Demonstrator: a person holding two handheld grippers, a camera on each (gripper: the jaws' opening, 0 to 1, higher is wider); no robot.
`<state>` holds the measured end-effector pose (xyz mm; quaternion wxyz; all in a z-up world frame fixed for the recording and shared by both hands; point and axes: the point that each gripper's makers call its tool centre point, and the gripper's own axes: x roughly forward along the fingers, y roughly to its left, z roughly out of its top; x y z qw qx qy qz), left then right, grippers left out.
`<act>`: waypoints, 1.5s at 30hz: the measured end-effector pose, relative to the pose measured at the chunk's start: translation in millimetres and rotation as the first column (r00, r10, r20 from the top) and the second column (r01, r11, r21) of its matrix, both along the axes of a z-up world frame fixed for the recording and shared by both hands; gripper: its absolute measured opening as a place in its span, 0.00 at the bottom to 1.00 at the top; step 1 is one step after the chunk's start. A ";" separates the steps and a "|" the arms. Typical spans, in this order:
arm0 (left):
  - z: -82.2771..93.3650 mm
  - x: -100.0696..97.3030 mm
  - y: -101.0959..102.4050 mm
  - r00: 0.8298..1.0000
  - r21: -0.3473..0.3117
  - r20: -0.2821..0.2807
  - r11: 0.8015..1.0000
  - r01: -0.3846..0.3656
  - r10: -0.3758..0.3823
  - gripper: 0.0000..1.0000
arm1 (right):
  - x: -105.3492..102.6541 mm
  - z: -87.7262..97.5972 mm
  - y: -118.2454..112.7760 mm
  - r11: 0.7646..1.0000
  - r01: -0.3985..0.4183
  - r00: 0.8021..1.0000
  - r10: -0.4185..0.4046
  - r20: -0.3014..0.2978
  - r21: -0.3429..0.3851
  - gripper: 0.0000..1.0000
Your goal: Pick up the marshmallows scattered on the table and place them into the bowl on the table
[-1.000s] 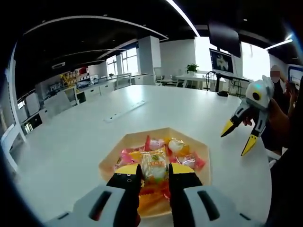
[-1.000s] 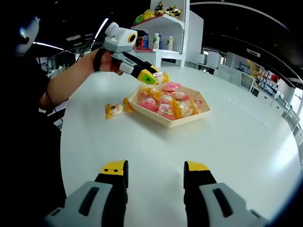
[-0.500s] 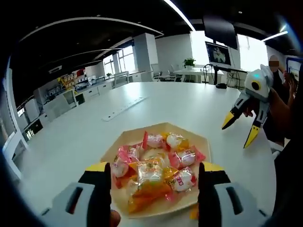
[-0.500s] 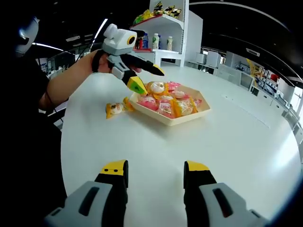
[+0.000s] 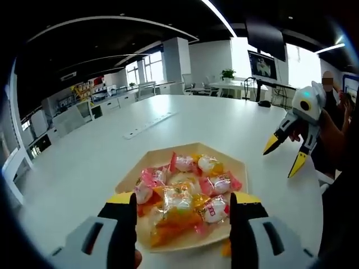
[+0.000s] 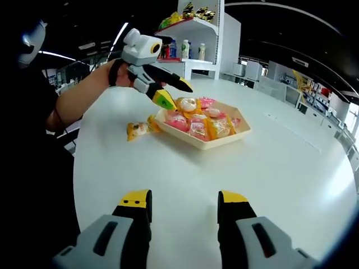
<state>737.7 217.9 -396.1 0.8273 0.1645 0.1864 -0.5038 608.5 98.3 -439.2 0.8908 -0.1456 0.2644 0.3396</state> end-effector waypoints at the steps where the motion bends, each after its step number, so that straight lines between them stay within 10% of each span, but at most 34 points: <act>1: 0.3 -1.0 -0.1 1.000 0.000 -0.001 1.000 0.001 -0.001 0.67 | 0.0 0.1 -0.1 1.000 0.001 1.000 -0.001 0.000 0.000 0.47; 45: 7.1 -29.3 12.4 0.998 0.080 -0.053 0.997 -0.017 0.021 0.67 | 0.3 2.5 0.1 1.000 -0.005 1.000 0.005 0.004 -0.008 0.47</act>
